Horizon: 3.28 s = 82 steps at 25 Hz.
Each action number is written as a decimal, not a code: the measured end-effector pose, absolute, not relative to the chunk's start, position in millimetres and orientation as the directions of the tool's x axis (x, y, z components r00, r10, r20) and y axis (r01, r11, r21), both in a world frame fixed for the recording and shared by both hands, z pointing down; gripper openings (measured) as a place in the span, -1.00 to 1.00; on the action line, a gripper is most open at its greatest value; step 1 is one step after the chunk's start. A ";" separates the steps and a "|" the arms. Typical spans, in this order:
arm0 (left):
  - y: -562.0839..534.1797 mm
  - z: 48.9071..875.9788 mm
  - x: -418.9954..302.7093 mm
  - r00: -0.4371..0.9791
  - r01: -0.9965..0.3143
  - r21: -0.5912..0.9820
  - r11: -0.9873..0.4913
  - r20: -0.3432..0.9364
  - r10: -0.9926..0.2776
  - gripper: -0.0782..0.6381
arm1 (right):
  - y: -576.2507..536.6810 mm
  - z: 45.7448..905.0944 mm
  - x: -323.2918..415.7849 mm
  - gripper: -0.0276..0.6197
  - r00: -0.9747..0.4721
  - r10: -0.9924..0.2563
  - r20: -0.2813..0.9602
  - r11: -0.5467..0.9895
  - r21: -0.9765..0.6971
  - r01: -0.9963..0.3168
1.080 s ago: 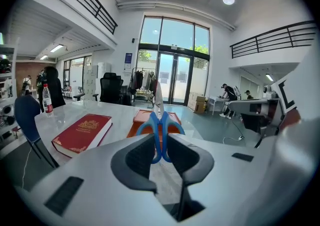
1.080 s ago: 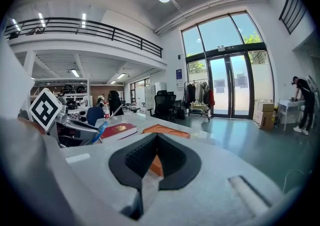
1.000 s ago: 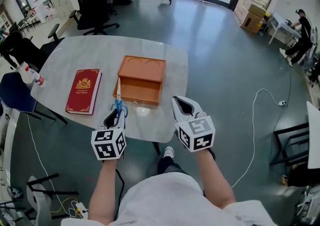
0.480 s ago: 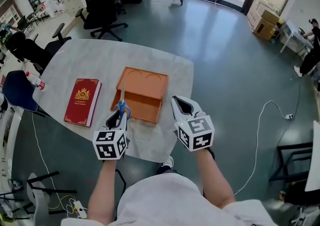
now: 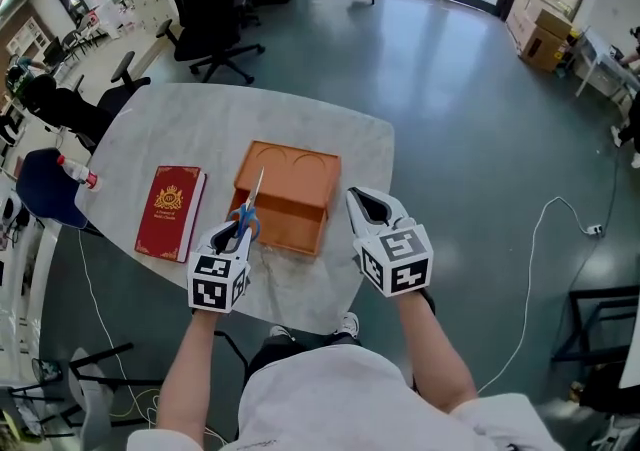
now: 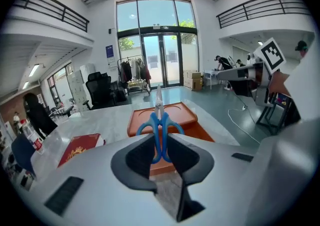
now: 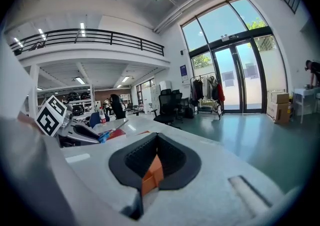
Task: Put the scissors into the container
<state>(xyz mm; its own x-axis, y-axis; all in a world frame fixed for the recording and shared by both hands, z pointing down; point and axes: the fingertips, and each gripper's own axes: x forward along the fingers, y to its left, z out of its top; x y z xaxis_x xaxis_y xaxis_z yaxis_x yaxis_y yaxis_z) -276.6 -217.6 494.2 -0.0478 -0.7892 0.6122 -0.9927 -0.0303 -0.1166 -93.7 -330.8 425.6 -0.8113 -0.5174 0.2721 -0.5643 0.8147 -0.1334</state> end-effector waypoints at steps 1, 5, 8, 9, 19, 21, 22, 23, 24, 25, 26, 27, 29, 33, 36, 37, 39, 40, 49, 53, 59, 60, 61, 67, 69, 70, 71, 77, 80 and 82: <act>-220.2 496.9 -277.9 -0.037 -0.990 -0.131 -0.057 0.620 -0.784 -0.57 | -332.5 427.3 -94.8 -0.90 -0.809 -0.521 0.272 0.812 -0.135 -0.568; -230.0 509.3 -284.5 0.016 -0.969 -0.177 -0.172 0.651 -0.759 -0.57 | -336.7 432.0 -100.6 -0.90 -0.792 -0.544 0.275 0.797 -0.125 -0.591; -238.1 516.6 -288.6 0.065 -0.944 -0.199 -0.263 0.670 -0.740 -0.57 | -339.3 433.0 -103.3 -0.90 -0.769 -0.576 0.277 0.774 -0.120 -0.622; -240.7 518.5 -289.6 0.081 -0.935 -0.204 -0.290 0.674 -0.734 -0.57 | -339.7 433.5 -104.0 -0.90 -0.761 -0.586 0.279 0.765 -0.118 -0.633; -252.6 537.0 -295.3 0.232 -0.785 -0.240 -0.571 0.741 -0.630 -0.57 | -338.0 434.4 -108.3 -0.90 -0.674 -0.669 0.313 0.685 -0.093 -0.723; -254.0 541.2 -294.5 0.262 -0.735 -0.245 -0.632 0.757 -0.598 -0.57 | -336.8 435.8 -109.2 -0.90 -0.660 -0.681 0.317 0.671 -0.090 -0.736; -255.2 543.3 -294.2 0.272 -0.709 -0.251 -0.659 0.765 -0.584 -0.57 | -336.3 436.3 -109.8 -0.90 -0.654 -0.686 0.319 0.666 -0.089 -0.741; -256.3 545.3 -293.9 0.281 -0.684 -0.256 -0.683 0.772 -0.570 -0.57 | -335.9 436.6 -110.4 -0.90 -0.649 -0.690 0.320 0.660 -0.088 -0.746; -257.2 547.5 -293.5 0.288 -0.659 -0.260 -0.706 0.780 -0.556 -0.57 | -335.7 436.5 -110.9 -0.90 -0.644 -0.694 0.321 0.655 -0.086 -0.750; -257.7 550.1 -293.2 0.294 -0.636 -0.262 -0.726 0.788 -0.542 -0.57 | -335.6 436.4 -111.2 -0.90 -0.639 -0.699 0.322 0.651 -0.085 -0.755; -257.8 553.1 -293.1 0.297 -0.614 -0.263 -0.745 0.796 -0.526 -0.57 | -335.6 436.7 -111.4 -0.90 -0.634 -0.703 0.323 0.646 -0.084 -0.759; -257.4 556.6 -293.2 0.300 -0.592 -0.263 -0.762 0.806 -0.511 -0.57 | -335.6 437.4 -111.5 -0.90 -0.629 -0.707 0.324 0.641 -0.083 -0.763; -256.8 563.9 -293.4 0.302 -0.544 -0.261 -0.797 0.826 -0.476 -0.57 | -336.3 438.9 -111.0 -0.90 -0.618 -0.715 0.325 0.630 -0.083 -0.772; -257.3 574.3 -288.6 0.304 -0.451 -0.235 -0.861 0.867 -0.396 -0.57 | -338.3 438.9 -105.8 -0.90 -0.600 -0.730 0.328 0.610 -0.084 -0.788; -260.3 579.4 -286.9 0.298 -0.409 -0.220 -0.885 0.885 -0.358 -0.57 | -338.6 440.6 -103.0 -0.90 -0.590 -0.736 0.332 0.599 -0.085 -0.796; -261.3 581.1 -286.7 0.296 -0.398 -0.216 -0.892 0.890 -0.347 -0.57 | -338.8 441.2 -101.9 -0.90 -0.586 -0.738 0.334 0.596 -0.085 -0.799; -262.9 585.1 -285.8 0.290 -0.374 -0.207 -0.904 0.900 -0.326 -0.57 | -339.5 441.6 -98.0 -0.90 -0.577 -0.745 0.334 0.586 -0.086 -0.806; -263.6 587.5 -285.3 0.285 -0.363 -0.202 -0.910 0.905 -0.315 -0.57 | -340.0 441.7 -95.4 -0.90 -0.573 -0.749 0.334 0.580 -0.087 -0.810; -265.5 609.3 -280.6 0.240 -0.314 -0.147 -0.938 0.943 -0.228 -0.57 | -342.1 447.5 -78.8 -0.90 -0.547 -0.763 0.344 0.551 -0.094 -0.829; -265.1 614.9 -280.9 0.220 -0.305 -0.132 -0.943 0.954 -0.205 -0.57 | -343.2 448.2 -77.3 -0.90 -0.547 -0.763 0.345 0.551 -0.098 -0.829; -265.6 621.3 -283.0 0.198 -0.312 -0.122 -0.942 0.962 -0.190 -0.57 | -344.2 451.5 -76.7 -0.90 -0.550 -0.758 0.349 0.553 -0.101 -0.827; -265.7 622.3 -282.9 0.195 -0.314 -0.121 -0.942 0.963 -0.189 -0.57 | -344.0 452.0 -76.2 -0.90 -0.551 -0.758 0.350 0.554 -0.102 -0.826; -265.9 623.0 -282.7 0.190 -0.316 -0.122 -0.941 0.963 -0.189 -0.57 | -343.9 452.3 -75.5 -0.90 -0.551 -0.757 0.350 0.554 -0.103 -0.826; -266.8 627.0 -286.9 0.161 -0.333 -0.133 -0.934 0.967 -0.196 -0.56 | -344.0 452.8 -71.5 -0.90 -0.551 -0.757 0.351 0.552 -0.108 -0.827; -267.8 624.6 -287.0 0.166 -0.346 -0.137 -0.928 0.965 -0.204 -0.56 | -343.8 452.6 -70.9 -0.90 -0.552 -0.756 0.351 0.553 -0.109 -0.826; -268.2 623.4 -287.8 0.168 -0.357 -0.137 -0.924 0.964 -0.208 -0.56 | -343.4 452.7 -71.1 -0.90 -0.553 -0.756 0.351 0.553 -0.111 -0.826; -268.6 622.3 -289.2 0.167 -0.370 -0.138 -0.919 0.963 -0.212 -0.56 | -342.9 452.9 -71.8 -0.90 -0.554 -0.755 0.350 0.554 -0.112 -0.825; -271.6 605.9 -295.3 0.187 -0.469 -0.170 -0.867 0.940 -0.285 -0.57 | -339.8 453.4 -79.3 -0.90 -0.577 -0.740 0.347 0.575 -0.120 -0.809; -272.2 590.9 -297.1 0.225 -0.555 -0.165 -0.815 0.914 -0.339 -0.57 | -339.5 452.8 -84.8 -0.90 -0.593 -0.727 0.345 0.592 -0.122 -0.797; -271.9 580.9 -298.8 0.236 -0.593 -0.174 -0.786 0.896 -0.377 -0.57 | -339.5 451.7 -88.8 -0.90 -0.605 -0.718 0.343 0.604 -0.124 -0.787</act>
